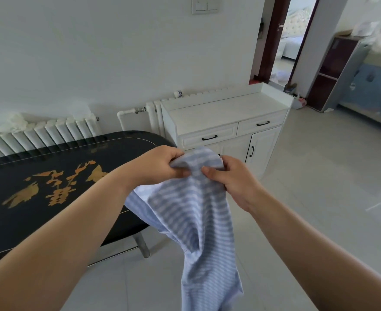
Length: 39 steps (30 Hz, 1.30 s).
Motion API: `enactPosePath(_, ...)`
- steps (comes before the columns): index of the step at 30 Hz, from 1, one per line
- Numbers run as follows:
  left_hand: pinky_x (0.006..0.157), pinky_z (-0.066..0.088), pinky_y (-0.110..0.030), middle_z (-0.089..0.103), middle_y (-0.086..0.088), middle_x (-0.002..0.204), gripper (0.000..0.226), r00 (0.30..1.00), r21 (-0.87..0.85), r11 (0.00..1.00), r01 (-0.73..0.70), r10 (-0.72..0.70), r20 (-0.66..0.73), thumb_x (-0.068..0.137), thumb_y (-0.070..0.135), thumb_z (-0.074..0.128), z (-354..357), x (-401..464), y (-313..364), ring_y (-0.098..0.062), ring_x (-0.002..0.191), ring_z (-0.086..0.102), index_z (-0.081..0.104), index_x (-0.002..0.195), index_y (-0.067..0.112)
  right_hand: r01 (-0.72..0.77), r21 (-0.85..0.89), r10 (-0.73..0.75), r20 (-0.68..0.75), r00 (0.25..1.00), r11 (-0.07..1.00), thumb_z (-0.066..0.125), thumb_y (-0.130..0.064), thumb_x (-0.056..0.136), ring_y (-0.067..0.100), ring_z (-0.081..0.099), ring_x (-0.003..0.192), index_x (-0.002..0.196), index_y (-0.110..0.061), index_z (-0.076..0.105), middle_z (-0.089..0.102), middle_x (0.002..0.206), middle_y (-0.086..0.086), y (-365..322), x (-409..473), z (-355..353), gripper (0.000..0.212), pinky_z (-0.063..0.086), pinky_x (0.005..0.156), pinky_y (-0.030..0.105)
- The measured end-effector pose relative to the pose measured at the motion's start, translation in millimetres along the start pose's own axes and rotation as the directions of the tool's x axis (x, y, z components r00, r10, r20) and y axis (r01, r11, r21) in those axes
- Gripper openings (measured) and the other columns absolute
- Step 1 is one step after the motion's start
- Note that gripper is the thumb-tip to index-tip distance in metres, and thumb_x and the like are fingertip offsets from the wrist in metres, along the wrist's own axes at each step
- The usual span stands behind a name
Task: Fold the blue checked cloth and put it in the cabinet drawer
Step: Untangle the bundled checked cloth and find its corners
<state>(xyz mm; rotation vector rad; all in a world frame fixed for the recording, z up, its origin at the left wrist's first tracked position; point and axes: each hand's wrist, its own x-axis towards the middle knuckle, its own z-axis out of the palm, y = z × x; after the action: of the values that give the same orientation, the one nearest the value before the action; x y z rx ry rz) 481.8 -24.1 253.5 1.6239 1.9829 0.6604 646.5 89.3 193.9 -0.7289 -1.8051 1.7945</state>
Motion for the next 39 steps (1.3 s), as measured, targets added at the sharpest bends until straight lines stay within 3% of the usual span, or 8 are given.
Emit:
enactPosePath(10,0.072,0.049,-0.018,0.067,0.006,0.093,0.031,0.996,-0.084,0.996,-0.042,0.036,-0.076,0.081,0.034,0.074,3.6,-5.9,-7.4,-0.006,0.082,0.063,0.057,0.105,0.025,0.009,0.071,-0.005,-0.048,0.999,0.997,0.063,-0.032,0.088,0.024,0.055,0.077,0.083,0.015,0.053,0.058,0.08,0.017,-1.4,-3.6,0.4,0.048,0.046,0.074,0.039)
enactPosePath(15,0.061,0.037,-0.016,0.056,0.004,0.078,0.023,0.889,0.017,0.995,-0.097,0.094,-0.449,0.082,0.034,0.072,23.3,-7.5,2.3,-0.004,0.066,0.05,0.061,0.087,0.014,0.048,0.004,-0.048,-0.022,0.999,0.999,0.074,-0.067,0.057,0.023,0.05,0.075,0.087,0.018,0.05,0.055,0.08,0.014,-2.3,-3.2,10.4,0.093,0.04,0.069,0.039)
enactPosePath(19,0.061,0.039,-0.008,0.06,0.007,0.074,0.004,0.898,-0.121,0.983,-0.14,0.074,-0.435,0.087,0.018,0.068,19.9,-15.1,7.6,0.001,0.061,0.051,0.066,0.09,0.016,-0.049,0.075,0.052,-0.042,0.998,0.996,0.059,-0.044,0.088,0.02,0.06,0.07,0.083,0.004,0.067,0.065,0.08,0.015,-6.5,1.8,8.5,0.049,0.048,0.068,0.029)
enactPosePath(25,0.055,0.037,-0.011,0.056,0.005,0.061,0.013,0.906,-0.279,0.953,-0.119,-0.011,-0.424,0.084,0.018,0.071,29.0,-23.0,5.8,-0.002,0.049,0.042,0.068,0.079,0.03,-0.037,0.036,0.042,-0.143,0.989,0.999,0.056,-0.043,0.09,0.021,0.051,0.071,0.086,0.009,0.061,0.055,0.078,0.015,-21.0,11.1,15.5,0.052,0.039,0.065,0.028)
enactPosePath(28,0.061,0.042,-0.012,0.061,0.006,0.067,0.012,0.908,-0.3,0.937,-0.177,0.038,-0.418,0.082,0.016,0.073,33.4,-26.0,8.2,-0.003,0.057,0.049,0.069,0.079,0.027,-0.082,0.104,0.085,-0.023,0.996,0.991,0.047,-0.033,0.098,0.032,0.064,0.084,0.092,0.002,0.07,0.069,0.094,0.027,-26.7,6.4,30.0,0.043,0.05,0.078,0.041)
enactPosePath(31,0.075,0.047,-0.012,0.065,0.005,0.087,0.015,0.877,-0.277,0.928,-0.25,0.095,-0.472,0.084,0.01,0.069,30.7,-29.5,6.0,0.0,0.078,0.061,0.069,0.085,0.025,-0.134,0.214,0.101,0.159,0.982,0.968,0.037,-0.028,0.102,0.023,0.071,0.085,0.083,-0.011,0.077,0.074,0.09,0.016,-27.6,1.8,36.0,0.047,0.057,0.08,0.031)
enactPosePath(35,0.065,0.044,-0.011,0.055,0.011,0.1,0.018,0.833,-0.201,0.953,-0.225,0.081,-0.547,0.086,0.011,0.067,29.5,-35.9,1.7,0.005,0.065,0.055,0.067,0.085,0.028,-0.13,0.315,0.048,0.255,0.966,0.94,0.032,-0.032,0.102,0.031,0.066,0.105,0.107,-0.003,0.07,0.069,0.109,0.021,-24.2,-1.1,40.1,0.048,0.048,0.099,0.043)
enactPosePath(39,0.077,0.055,-0.04,0.063,0.005,0.103,0.017,0.857,-0.297,0.93,-0.217,0.037,-0.514,0.087,0.008,0.065,23.9,-38.4,-6.1,-0.016,0.078,0.063,0.066,0.086,0.025,-0.101,0.327,-0.021,0.35,0.937,0.939,0.04,-0.04,0.097,0.032,0.064,0.108,0.113,-0.001,0.066,0.067,0.113,0.021,-24.2,-3.8,42.3,0.049,0.05,0.095,0.042)
